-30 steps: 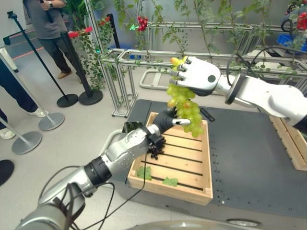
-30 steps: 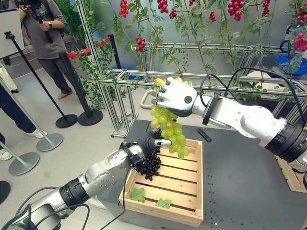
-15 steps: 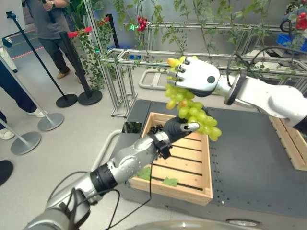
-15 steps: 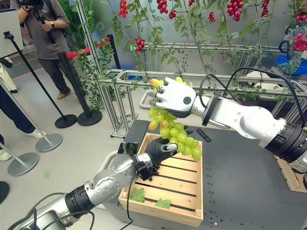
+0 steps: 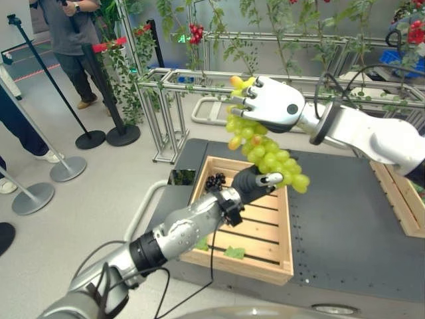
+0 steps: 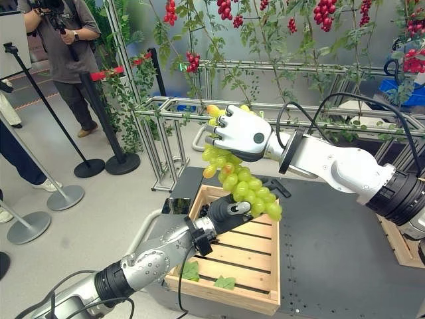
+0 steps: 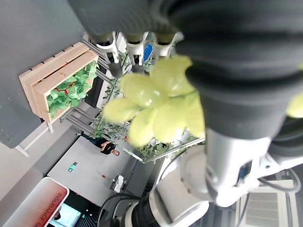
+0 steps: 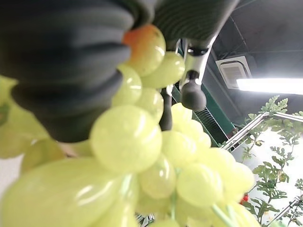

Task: Pick up the fruits from the basket on one side to the basket on the other side

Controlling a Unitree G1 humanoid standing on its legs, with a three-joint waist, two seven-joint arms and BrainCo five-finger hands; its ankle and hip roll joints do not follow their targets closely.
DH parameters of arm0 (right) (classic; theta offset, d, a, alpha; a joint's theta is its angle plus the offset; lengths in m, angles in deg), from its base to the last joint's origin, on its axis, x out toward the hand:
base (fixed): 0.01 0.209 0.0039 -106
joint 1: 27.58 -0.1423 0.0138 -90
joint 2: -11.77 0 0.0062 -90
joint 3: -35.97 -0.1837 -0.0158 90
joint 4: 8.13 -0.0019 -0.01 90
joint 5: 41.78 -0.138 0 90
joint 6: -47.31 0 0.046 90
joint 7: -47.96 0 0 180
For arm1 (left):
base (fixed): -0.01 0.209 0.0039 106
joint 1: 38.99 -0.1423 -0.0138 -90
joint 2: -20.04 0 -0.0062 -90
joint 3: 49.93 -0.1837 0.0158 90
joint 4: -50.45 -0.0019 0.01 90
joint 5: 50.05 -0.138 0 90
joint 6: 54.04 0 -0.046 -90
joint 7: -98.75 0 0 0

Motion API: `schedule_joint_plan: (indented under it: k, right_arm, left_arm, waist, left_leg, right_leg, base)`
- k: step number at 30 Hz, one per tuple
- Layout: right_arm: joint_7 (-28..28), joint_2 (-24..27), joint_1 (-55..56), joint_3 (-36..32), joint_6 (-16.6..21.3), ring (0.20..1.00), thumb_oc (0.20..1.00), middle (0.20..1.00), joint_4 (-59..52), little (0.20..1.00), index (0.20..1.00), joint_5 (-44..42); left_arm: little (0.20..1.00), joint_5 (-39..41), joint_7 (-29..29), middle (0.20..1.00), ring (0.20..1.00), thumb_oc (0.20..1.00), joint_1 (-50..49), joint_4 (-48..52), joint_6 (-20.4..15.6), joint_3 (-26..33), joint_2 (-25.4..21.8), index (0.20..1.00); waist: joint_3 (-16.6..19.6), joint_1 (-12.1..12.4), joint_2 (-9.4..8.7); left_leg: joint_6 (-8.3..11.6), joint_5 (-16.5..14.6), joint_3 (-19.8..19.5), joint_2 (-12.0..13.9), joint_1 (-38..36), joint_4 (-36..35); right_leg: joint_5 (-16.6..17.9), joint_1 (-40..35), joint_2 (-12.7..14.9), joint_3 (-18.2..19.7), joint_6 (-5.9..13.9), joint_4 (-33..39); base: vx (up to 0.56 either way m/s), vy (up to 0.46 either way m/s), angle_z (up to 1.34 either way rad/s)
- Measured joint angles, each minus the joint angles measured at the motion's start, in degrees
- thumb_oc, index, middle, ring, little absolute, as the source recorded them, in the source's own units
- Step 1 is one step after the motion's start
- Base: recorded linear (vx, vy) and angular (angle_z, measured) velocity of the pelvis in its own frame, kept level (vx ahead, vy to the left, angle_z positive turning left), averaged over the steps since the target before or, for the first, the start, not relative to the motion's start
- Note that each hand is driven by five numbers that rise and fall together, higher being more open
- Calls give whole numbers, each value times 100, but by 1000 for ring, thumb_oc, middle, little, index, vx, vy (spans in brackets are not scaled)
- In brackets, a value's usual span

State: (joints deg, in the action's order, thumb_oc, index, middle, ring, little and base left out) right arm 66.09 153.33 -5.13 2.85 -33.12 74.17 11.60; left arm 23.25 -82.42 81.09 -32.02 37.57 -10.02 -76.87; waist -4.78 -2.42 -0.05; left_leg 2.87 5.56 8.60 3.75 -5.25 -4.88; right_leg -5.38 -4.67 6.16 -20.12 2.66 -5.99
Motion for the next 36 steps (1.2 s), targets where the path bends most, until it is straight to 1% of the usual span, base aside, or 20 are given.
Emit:
schedule_joint_plan:
  k: [5,9,11,12,15,22,32,33,34,35,36]
  right_arm:
    - [10,1,0,-2,-94,200,200,200,27,200,200,50]
    - [126,2,44,-105,-155,200,200,200,34,200,200,124]
    - [227,2,426,-601,-210,200,200,200,49,200,200,166]
    - [287,2,726,-911,-311,200,200,200,56,200,200,168]
    - [335,1,1091,-1199,-400,200,200,200,150,200,200,168]
    - [355,1,1144,-1201,-422,200,200,200,137,200,200,171]
    - [355,1,1145,-1201,-422,200,200,200,136,200,200,170]
    - [355,1,1144,-1201,-422,573,573,573,137,573,573,170]
    - [355,1,1150,-1203,-422,827,827,827,137,827,827,169]
    - [354,-8,1338,-1392,-421,1000,1000,1000,134,1000,1000,163]
    - [357,-27,1538,-1574,-421,1000,1000,1000,124,1000,1000,154]
  left_arm:
    - [1000,19,-2,1000,1000,1000,-82,12,-12,5,7,1000]
    - [1000,202,-3,1000,1000,1000,-296,21,-15,9,47,1000]
    - [1000,242,-3,1000,1000,1000,-426,50,-30,138,74,1000]
    - [1000,253,-3,1000,1000,1000,-507,78,-110,284,101,1000]
    - [1000,297,-2,1000,1000,1000,-531,158,-211,502,99,1000]
    - [1000,294,1,1000,1000,1000,-531,259,-336,565,114,1000]
    - [1000,269,12,1000,1000,1000,-530,258,-348,611,145,1000]
    - [1000,263,12,1000,1000,1000,-530,258,-350,632,152,1000]
    - [1000,253,12,1000,1000,1000,-530,257,-354,636,138,1000]
    - [1000,172,14,1000,1000,1000,-534,249,-357,642,113,1000]
    - [1000,164,11,1000,1000,1000,-557,247,-361,647,92,1000]
  waist:
    - [0,-1,-1]
    - [0,-2,-3]
    - [-1,-2,-20]
    - [2,2,-31]
    - [8,2,-44]
    - [10,-62,-46]
    - [11,-130,-46]
    - [11,-129,-45]
    - [11,-130,-45]
    - [11,-124,-47]
    - [12,-116,-48]
  left_leg:
    - [-1,-1,2,-1,-1,0]
    - [-1,-3,5,-1,0,0]
    - [-2,-3,4,-1,-1,0]
    - [-3,-4,2,-4,-1,0]
    - [-8,-8,2,-6,-1,0]
    - [-8,-8,2,-6,-1,0]
    - [-8,-9,3,-6,-1,0]
    - [-8,-9,3,-6,-1,0]
    - [-8,-9,3,-6,-1,0]
    - [-7,-10,3,-5,0,0]
    - [-6,-11,2,-6,3,0]
  right_leg:
    - [-1,0,0,2,1,0]
    - [-3,3,0,6,4,0]
    - [-4,2,0,6,6,0]
    - [-5,2,2,6,8,0]
    - [-7,1,5,6,14,0]
    - [-7,1,4,9,15,1]
    - [-7,1,4,11,15,6]
    - [-7,1,4,11,15,6]
    - [-8,1,4,12,16,6]
    - [-8,3,4,13,16,5]
    - [-12,5,4,13,22,5]
  base:
    - [0,0,0]
    - [0,0,0]
    - [0,0,0]
    - [0,0,0]
    - [0,0,0]
    - [0,0,0]
    - [0,0,0]
    - [0,0,0]
    - [0,0,0]
    - [0,0,0]
    - [0,0,0]
